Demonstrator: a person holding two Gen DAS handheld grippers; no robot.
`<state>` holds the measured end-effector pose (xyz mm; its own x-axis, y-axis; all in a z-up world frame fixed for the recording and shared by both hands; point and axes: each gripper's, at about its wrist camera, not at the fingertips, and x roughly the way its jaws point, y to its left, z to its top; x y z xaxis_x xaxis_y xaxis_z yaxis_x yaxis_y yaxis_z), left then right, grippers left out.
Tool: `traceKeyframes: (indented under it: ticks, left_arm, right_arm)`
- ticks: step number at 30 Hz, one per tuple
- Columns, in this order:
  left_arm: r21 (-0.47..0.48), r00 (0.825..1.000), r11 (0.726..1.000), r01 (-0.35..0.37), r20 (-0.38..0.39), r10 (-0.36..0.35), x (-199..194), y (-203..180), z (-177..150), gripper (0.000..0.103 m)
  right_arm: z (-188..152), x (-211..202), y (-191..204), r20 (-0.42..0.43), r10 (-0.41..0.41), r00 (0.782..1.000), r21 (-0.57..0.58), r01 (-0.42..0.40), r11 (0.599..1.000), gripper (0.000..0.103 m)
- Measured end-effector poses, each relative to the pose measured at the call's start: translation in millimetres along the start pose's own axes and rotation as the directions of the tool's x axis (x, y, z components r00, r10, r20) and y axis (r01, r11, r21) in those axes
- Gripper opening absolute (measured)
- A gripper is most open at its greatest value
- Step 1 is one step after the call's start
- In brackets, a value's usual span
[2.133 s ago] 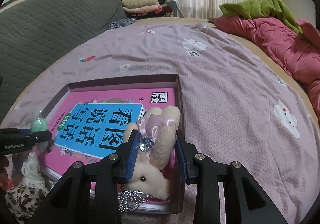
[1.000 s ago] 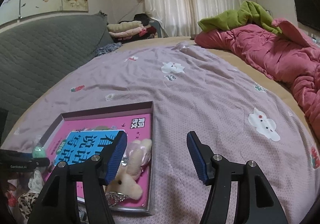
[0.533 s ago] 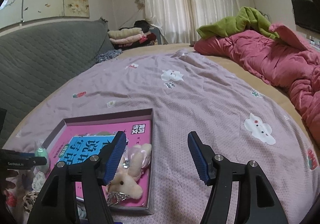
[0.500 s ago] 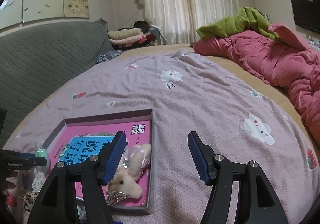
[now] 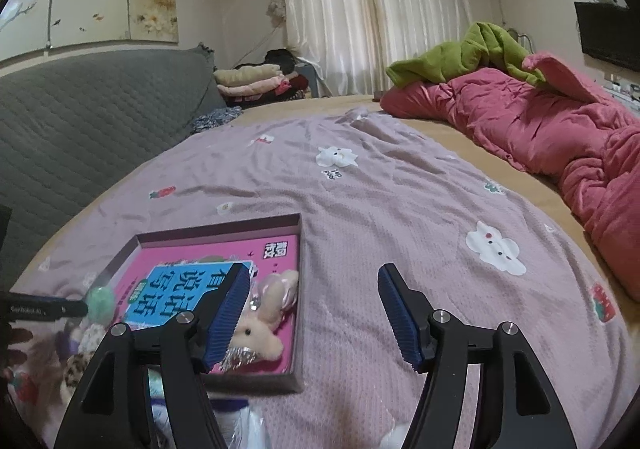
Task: Organize soft objects
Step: 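Move the left tool to the cream plush while the right tool approaches the snack bag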
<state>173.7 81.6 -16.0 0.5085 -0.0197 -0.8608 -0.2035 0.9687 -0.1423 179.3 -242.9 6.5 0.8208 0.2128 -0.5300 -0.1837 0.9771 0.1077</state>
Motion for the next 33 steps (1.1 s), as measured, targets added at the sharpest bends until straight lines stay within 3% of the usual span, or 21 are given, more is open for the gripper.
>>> traceKeyframes:
  ticks: [18,33]
  left_arm:
    - [-0.042,0.994,0.996,0.080,0.079,-0.076,-50.7,12.2,-25.0,0.060]
    - [-0.060,0.991,0.993,0.102,0.096,-0.096,-68.9,29.9,-48.6,0.060]
  right_arm:
    - [-19.3,-61.5,27.3,0.005,-0.002,1.000,-0.064,0.003,0.998,0.071]
    - [-41.1,-91.3,43.4,-0.061,0.006,0.998,-0.074,-0.011,0.997,0.071]
